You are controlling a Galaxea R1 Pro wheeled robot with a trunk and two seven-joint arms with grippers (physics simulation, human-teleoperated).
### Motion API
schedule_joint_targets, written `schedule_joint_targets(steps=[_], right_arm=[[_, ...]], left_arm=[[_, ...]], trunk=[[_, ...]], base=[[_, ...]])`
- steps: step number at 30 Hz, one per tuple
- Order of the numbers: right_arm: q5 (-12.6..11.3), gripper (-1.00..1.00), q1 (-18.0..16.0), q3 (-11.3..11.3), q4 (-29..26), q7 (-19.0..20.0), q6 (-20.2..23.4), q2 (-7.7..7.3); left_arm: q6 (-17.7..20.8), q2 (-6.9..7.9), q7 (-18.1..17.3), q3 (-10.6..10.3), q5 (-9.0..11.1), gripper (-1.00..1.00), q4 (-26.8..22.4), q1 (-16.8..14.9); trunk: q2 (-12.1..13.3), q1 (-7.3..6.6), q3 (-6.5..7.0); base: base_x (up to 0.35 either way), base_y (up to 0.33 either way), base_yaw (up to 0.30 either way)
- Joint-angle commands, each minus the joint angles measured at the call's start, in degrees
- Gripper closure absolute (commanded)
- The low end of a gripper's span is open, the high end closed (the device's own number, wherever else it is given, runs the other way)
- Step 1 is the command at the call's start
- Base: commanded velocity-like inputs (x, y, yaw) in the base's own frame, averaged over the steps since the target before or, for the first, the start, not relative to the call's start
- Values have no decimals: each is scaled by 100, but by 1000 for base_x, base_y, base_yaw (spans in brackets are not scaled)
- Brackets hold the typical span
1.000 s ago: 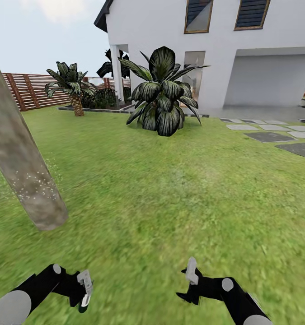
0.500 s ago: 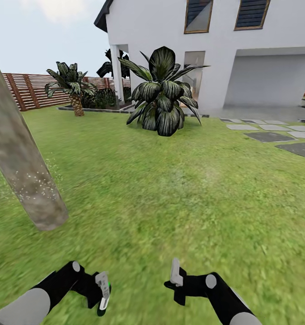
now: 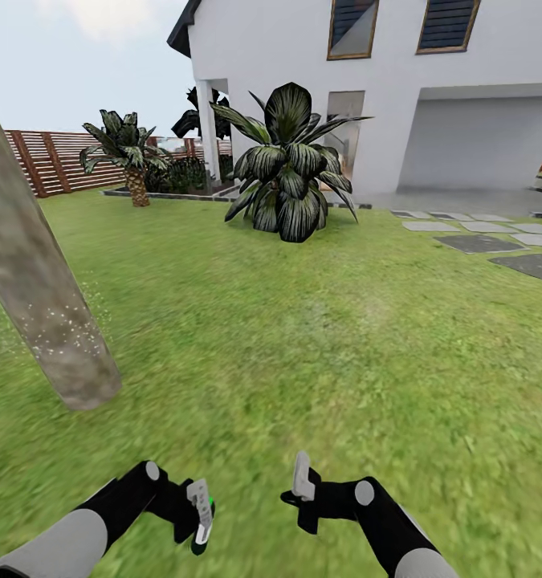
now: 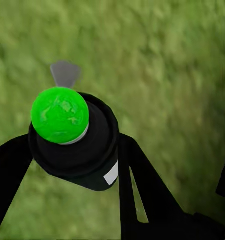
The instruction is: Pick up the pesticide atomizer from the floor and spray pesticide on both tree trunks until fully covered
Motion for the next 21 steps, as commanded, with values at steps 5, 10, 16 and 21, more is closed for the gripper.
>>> schedule_joint_targets(steps=[5,10,16,21], right_arm=[[45,100,-152,-50,-5,285,-13,169],[45,100,-193,-50,-6,313,-10,233],[45,100,-204,-50,-6,314,-10,248],[45,100,-204,-50,-6,314,-10,249]], left_arm=[[4,-128,324,0,-216,100,-34,10],[-2,-202,356,3,-226,100,-80,11],[-9,-307,627,4,-212,100,-115,29],[-22,-436,635,18,-200,100,-116,36]], trunk=[[-2,-1,-5],[-2,-1,-5],[-2,-1,-5],[-2,-1,-5]], base=[[0,0,0],[0,0,0],[0,0,0],[0,0,0]])
